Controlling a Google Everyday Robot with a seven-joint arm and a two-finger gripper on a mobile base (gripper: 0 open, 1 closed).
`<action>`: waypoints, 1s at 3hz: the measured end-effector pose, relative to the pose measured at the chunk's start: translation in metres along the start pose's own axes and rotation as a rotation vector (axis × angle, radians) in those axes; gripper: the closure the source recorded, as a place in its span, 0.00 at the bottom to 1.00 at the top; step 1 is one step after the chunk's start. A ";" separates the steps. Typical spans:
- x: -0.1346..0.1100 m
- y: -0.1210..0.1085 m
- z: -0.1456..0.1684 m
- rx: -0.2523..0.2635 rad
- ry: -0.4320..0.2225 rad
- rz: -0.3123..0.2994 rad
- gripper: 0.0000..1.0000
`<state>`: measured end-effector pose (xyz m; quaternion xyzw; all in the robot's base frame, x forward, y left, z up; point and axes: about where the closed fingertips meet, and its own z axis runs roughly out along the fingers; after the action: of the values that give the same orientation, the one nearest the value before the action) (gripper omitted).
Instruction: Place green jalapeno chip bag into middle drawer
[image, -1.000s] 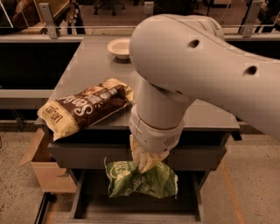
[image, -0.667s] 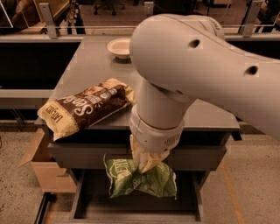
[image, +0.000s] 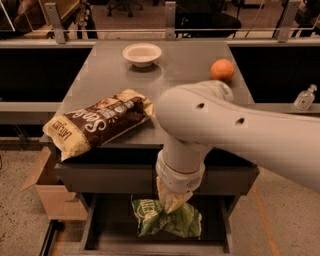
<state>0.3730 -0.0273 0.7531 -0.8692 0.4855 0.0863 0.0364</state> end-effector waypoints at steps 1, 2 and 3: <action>0.021 -0.010 0.057 0.012 0.009 0.018 1.00; 0.022 -0.011 0.059 0.014 0.009 0.017 1.00; 0.027 -0.013 0.078 0.032 0.005 0.013 1.00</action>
Offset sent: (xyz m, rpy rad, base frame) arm 0.0072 -0.0057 -0.0471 -0.0139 0.0054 -0.0129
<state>0.3894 -0.0316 0.6708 -0.8655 0.4926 0.0766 0.0486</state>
